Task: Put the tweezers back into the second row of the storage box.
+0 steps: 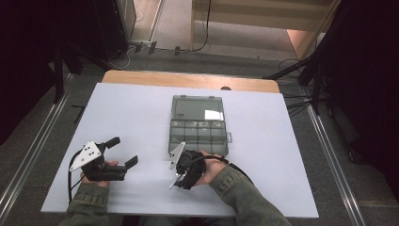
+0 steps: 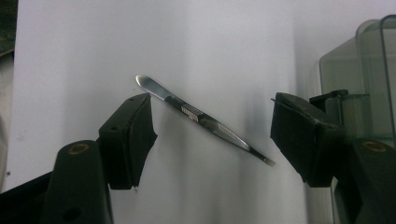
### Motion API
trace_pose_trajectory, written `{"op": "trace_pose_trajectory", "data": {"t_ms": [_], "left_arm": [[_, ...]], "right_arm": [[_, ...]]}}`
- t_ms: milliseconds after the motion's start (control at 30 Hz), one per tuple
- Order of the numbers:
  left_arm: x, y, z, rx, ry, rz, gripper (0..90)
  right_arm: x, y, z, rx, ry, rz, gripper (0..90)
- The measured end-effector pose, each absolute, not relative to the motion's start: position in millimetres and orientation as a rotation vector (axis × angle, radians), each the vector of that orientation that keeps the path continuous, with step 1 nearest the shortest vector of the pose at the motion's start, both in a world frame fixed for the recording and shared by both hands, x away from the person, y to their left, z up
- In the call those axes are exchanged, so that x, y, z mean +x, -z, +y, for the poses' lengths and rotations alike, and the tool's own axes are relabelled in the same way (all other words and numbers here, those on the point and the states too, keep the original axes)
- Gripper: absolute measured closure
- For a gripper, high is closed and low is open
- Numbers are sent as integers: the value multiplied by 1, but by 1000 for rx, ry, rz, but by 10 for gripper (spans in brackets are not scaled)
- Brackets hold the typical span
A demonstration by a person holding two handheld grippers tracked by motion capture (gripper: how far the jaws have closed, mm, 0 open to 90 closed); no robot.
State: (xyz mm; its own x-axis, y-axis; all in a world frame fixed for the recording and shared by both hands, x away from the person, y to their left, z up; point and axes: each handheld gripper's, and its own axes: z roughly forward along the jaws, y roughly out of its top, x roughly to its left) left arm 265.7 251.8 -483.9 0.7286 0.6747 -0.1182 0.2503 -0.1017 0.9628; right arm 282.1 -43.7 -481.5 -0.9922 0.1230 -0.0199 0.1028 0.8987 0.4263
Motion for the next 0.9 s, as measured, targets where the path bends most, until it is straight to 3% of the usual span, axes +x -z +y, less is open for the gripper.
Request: {"op": "trace_pose_trajectory", "data": {"t_ms": [167, 500, 900], "left_arm": [[266, 484, 252, 1674, -420, 748, 0], [266, 484, 251, 1675, -418, 747, 0], [266, 484, 251, 1676, -416, 747, 0]], "right_arm": [[284, 485, -44, 201, -593, 3024, 445], [277, 482, -43, 228, -552, 3047, 841], [276, 483, -51, 314, -625, 3016, 859]]}}
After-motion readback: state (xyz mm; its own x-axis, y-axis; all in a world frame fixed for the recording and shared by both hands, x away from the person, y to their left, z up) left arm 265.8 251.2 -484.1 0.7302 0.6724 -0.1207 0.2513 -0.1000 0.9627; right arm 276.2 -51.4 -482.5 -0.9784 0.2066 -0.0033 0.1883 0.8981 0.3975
